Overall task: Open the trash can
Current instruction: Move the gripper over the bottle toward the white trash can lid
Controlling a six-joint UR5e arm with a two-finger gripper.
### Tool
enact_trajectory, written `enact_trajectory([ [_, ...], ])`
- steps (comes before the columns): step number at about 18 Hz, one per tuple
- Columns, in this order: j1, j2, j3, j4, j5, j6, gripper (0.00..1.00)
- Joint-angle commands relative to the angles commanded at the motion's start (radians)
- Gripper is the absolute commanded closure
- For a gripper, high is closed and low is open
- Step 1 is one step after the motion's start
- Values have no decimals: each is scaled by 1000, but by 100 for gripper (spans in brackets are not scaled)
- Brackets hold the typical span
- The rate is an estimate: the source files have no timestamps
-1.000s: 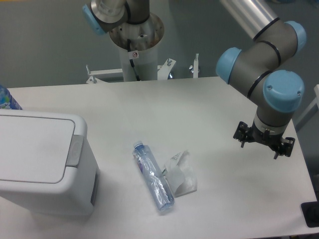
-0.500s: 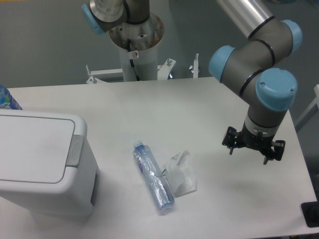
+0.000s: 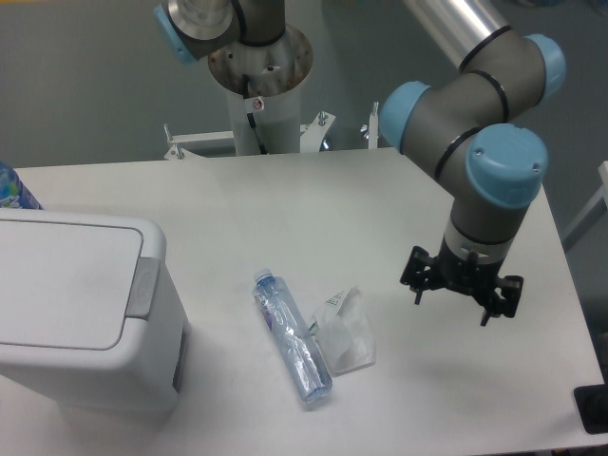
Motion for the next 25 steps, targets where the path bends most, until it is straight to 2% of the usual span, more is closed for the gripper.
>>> enact_trajectory([
  [5,-77,35,0,-32,-8,-225,0],
  [12,-104,94,5,-29,-185,-526,0],
  [20,-135,152,6,-23,-325,-617,0],
  [25,-228,186,-15,-20,-334,-635,0],
])
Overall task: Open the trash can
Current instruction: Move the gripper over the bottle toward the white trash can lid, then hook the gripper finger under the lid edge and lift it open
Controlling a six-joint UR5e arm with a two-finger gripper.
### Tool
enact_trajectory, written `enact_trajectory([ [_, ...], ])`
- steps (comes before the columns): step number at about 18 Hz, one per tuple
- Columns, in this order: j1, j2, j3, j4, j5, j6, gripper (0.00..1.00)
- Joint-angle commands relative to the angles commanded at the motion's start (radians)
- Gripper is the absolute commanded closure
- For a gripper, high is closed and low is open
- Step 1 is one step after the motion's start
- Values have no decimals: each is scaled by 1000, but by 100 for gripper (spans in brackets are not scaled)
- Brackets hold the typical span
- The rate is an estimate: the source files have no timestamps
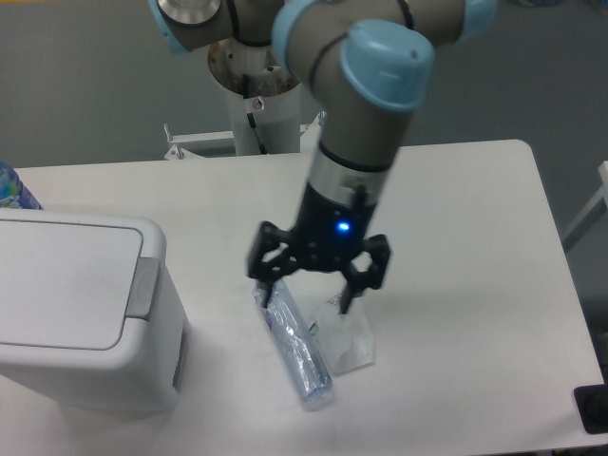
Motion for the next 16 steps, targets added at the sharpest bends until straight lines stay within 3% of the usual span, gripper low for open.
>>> enact_trajectory([
  [4,-52,34,-57,67,0,-40,0],
  [16,-66,22,-89,101,8,-49,0],
])
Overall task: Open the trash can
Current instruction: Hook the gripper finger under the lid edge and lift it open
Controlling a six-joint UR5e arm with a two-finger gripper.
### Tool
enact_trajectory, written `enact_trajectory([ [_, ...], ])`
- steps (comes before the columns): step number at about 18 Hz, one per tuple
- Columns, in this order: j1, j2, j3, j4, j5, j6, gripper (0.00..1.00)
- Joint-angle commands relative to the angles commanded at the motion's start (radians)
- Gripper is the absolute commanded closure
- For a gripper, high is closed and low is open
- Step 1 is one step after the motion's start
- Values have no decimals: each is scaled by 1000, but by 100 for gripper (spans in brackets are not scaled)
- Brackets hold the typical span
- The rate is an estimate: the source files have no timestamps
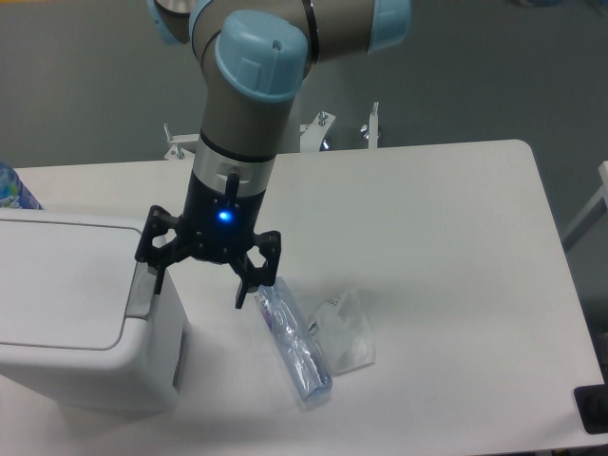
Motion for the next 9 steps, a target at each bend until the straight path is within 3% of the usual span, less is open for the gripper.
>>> enact_trajectory([
  [9,-20,-3,-14,11,5,-12,0],
])
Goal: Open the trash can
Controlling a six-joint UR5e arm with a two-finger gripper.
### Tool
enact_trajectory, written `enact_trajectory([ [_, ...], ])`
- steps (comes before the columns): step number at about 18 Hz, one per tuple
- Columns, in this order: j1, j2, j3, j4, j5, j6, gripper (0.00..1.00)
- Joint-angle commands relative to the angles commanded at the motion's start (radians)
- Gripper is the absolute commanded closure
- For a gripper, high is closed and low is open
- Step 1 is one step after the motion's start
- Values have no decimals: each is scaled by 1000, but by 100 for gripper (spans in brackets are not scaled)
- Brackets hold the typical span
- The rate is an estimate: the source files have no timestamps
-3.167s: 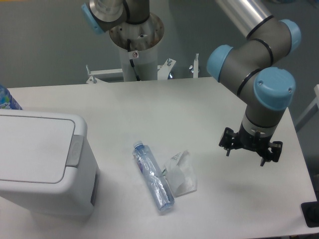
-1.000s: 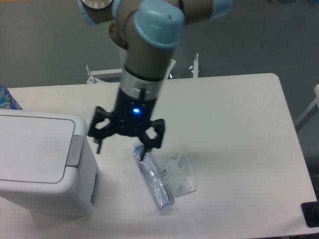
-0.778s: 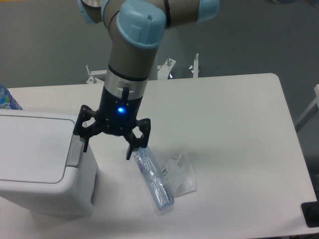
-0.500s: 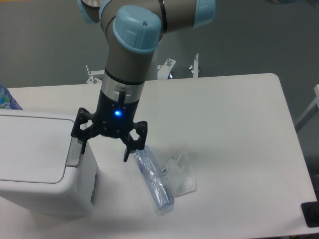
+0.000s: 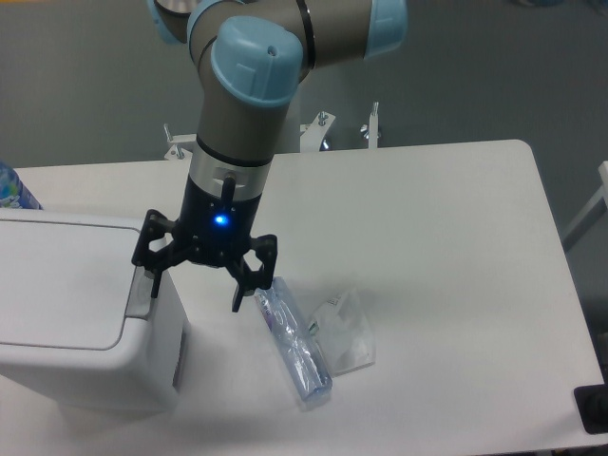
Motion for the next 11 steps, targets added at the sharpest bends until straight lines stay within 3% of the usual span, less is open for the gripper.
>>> enact_trajectory([
  [11,-11,-11,3,-5,18,-3,0],
])
